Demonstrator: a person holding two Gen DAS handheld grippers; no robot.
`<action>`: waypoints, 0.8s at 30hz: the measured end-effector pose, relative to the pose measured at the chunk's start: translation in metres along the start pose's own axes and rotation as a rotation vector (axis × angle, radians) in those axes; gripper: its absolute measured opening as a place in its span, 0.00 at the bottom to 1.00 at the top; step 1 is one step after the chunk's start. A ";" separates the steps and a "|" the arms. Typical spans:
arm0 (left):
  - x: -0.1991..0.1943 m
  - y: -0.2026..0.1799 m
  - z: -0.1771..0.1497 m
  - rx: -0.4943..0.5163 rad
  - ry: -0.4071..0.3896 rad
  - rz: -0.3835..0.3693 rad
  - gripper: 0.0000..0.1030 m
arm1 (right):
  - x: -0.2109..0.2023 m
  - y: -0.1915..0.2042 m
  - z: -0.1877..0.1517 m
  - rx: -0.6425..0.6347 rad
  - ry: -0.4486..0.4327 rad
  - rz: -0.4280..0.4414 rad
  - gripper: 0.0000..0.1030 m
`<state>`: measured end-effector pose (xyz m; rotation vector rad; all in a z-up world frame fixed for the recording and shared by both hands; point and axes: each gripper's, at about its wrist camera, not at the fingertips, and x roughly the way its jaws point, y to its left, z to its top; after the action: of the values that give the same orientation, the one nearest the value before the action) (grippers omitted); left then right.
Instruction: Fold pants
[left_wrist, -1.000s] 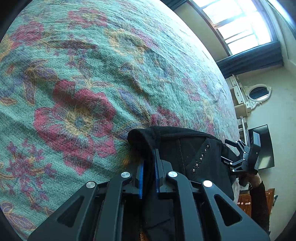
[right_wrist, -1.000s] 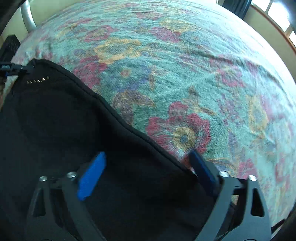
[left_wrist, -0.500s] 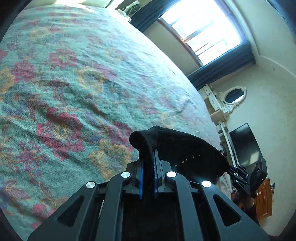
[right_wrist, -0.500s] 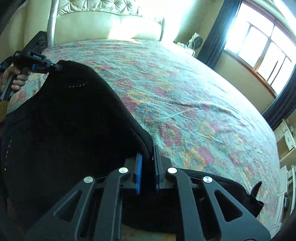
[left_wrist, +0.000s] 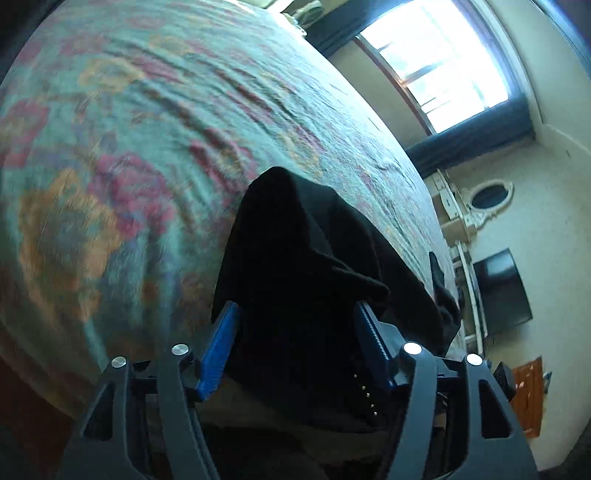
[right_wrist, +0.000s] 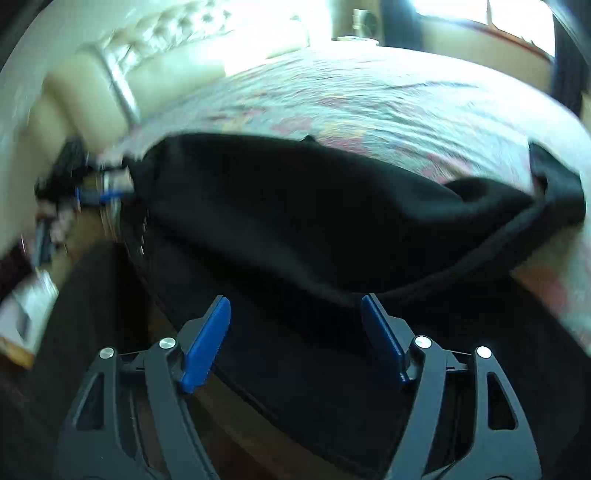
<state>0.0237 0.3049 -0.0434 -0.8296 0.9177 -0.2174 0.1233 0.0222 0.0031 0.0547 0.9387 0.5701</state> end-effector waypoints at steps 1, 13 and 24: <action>-0.005 0.002 -0.006 -0.052 -0.021 -0.008 0.73 | -0.002 -0.015 0.002 0.128 -0.010 0.040 0.72; -0.017 -0.023 -0.020 -0.255 -0.247 0.030 0.80 | 0.005 -0.090 -0.020 0.789 -0.153 0.211 0.72; 0.045 -0.028 -0.030 -0.303 -0.162 0.021 0.80 | 0.011 -0.089 -0.013 0.818 -0.193 0.192 0.72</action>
<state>0.0328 0.2479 -0.0610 -1.1002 0.8167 0.0095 0.1579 -0.0506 -0.0386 0.9260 0.9300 0.3158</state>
